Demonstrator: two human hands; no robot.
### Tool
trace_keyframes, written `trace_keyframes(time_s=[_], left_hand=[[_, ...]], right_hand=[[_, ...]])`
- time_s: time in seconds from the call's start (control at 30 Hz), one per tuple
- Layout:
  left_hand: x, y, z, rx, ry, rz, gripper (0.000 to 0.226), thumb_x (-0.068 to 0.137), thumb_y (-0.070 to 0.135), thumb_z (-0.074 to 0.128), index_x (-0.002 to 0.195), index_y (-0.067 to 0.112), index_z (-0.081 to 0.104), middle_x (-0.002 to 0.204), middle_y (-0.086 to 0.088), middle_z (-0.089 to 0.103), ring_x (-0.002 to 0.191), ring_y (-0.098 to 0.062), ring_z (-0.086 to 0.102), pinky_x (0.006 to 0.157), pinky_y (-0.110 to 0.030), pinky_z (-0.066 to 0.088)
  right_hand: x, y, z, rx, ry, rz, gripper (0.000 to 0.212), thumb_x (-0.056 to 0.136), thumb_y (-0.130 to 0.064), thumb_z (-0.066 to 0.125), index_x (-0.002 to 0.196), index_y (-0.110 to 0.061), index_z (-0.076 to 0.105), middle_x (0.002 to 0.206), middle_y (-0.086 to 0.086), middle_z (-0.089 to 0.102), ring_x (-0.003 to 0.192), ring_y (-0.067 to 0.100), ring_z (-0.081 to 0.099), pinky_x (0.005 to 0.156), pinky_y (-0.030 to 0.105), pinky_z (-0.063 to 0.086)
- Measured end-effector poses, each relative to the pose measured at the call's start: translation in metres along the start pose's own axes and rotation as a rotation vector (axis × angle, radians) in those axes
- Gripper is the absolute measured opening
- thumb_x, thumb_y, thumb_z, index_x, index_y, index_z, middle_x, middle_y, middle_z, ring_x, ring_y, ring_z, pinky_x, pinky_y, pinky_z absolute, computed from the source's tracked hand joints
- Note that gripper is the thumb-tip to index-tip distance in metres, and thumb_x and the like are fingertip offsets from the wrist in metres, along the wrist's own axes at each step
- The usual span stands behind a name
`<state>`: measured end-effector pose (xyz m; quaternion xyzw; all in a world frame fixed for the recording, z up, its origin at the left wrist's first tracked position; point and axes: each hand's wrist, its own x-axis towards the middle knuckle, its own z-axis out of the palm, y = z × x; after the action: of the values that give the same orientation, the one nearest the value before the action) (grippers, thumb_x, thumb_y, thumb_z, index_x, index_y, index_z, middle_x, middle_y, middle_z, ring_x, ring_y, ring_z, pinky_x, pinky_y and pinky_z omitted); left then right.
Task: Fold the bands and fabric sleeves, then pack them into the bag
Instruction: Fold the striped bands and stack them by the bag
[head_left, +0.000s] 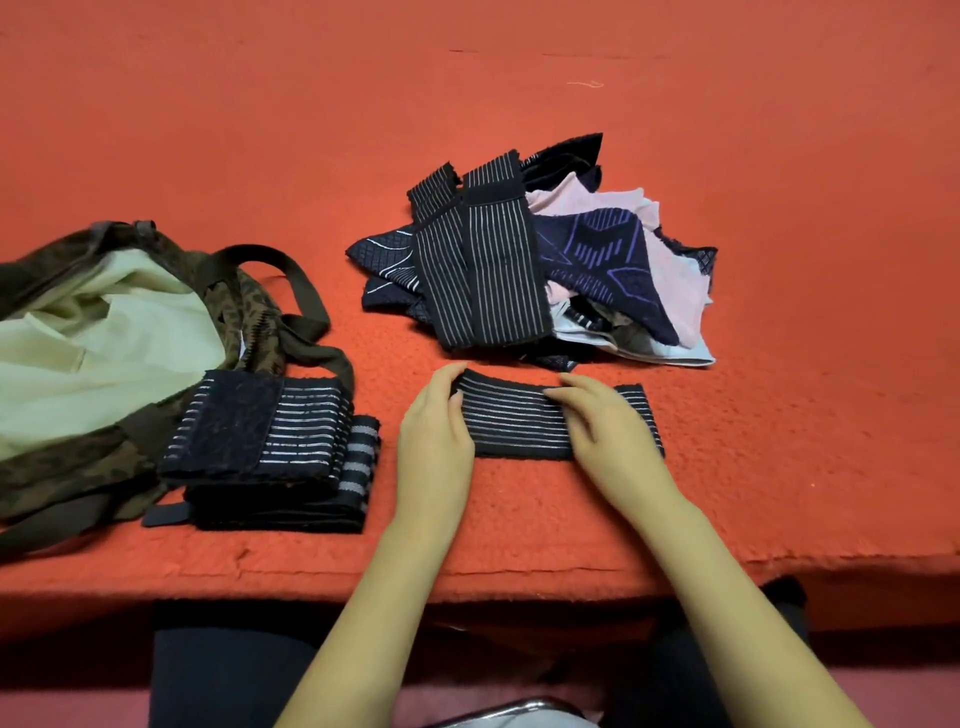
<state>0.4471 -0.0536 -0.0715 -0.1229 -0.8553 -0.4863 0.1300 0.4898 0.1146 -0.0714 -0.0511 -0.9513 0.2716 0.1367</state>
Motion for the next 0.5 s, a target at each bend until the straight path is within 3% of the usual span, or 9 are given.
trace_keyframes(time_s=[0.13, 0.27, 0.37, 0.43, 0.5], left_hand=[[-0.002, 0.0, 0.004, 0.215, -0.015, 0.035, 0.031, 0.09, 0.002, 0.053, 0.119, 0.009, 0.06, 0.11, -0.013, 0.057, 0.1, -0.031, 0.051, 0.09, -0.028, 0.031], [-0.004, 0.004, 0.003, 0.374, 0.025, 0.094, 0.027, 0.084, 0.007, 0.061, 0.111, 0.01, 0.063, 0.11, -0.013, 0.051, 0.098, -0.031, 0.046, 0.088, -0.039, 0.038], [-0.003, 0.023, 0.016, 0.282, -0.137, 0.204, 0.019, 0.085, 0.007, 0.059, 0.104, 0.006, 0.061, 0.098, -0.013, 0.054, 0.091, -0.031, 0.051, 0.084, -0.034, 0.036], [-0.002, 0.05, 0.034, 0.182, -0.321, 0.213, 0.011, 0.092, 0.015, 0.054, 0.097, 0.006, 0.06, 0.094, -0.013, 0.058, 0.091, -0.03, 0.054, 0.084, -0.036, 0.037], [-0.004, 0.079, 0.053, 0.137, -0.452, 0.189, 0.022, 0.097, 0.024, 0.049, 0.094, 0.004, 0.059, 0.095, -0.016, 0.06, 0.093, -0.031, 0.054, 0.084, -0.037, 0.036]], right_hand=[[-0.01, 0.04, -0.026, -0.112, 0.171, 0.058, 0.02, 0.085, -0.008, 0.064, 0.102, -0.013, 0.072, 0.12, 0.013, 0.06, 0.11, 0.032, 0.055, 0.096, 0.039, 0.04], [-0.016, 0.044, -0.029, -0.054, 0.268, 0.188, 0.029, 0.084, -0.021, 0.067, 0.113, -0.015, 0.067, 0.098, 0.008, 0.054, 0.095, 0.03, 0.051, 0.088, 0.038, 0.039], [-0.013, 0.043, -0.028, 0.006, 0.259, 0.213, 0.032, 0.088, -0.029, 0.057, 0.117, -0.019, 0.062, 0.09, -0.001, 0.06, 0.086, 0.023, 0.055, 0.084, 0.044, 0.043], [-0.013, 0.044, -0.03, 0.2, 0.299, 0.251, 0.026, 0.094, -0.02, 0.053, 0.119, -0.018, 0.062, 0.093, -0.002, 0.066, 0.085, 0.013, 0.058, 0.09, 0.038, 0.045], [-0.016, 0.043, -0.036, 0.385, 0.349, 0.294, 0.027, 0.098, -0.013, 0.045, 0.119, -0.016, 0.061, 0.09, -0.002, 0.069, 0.078, 0.003, 0.058, 0.082, 0.019, 0.045]])
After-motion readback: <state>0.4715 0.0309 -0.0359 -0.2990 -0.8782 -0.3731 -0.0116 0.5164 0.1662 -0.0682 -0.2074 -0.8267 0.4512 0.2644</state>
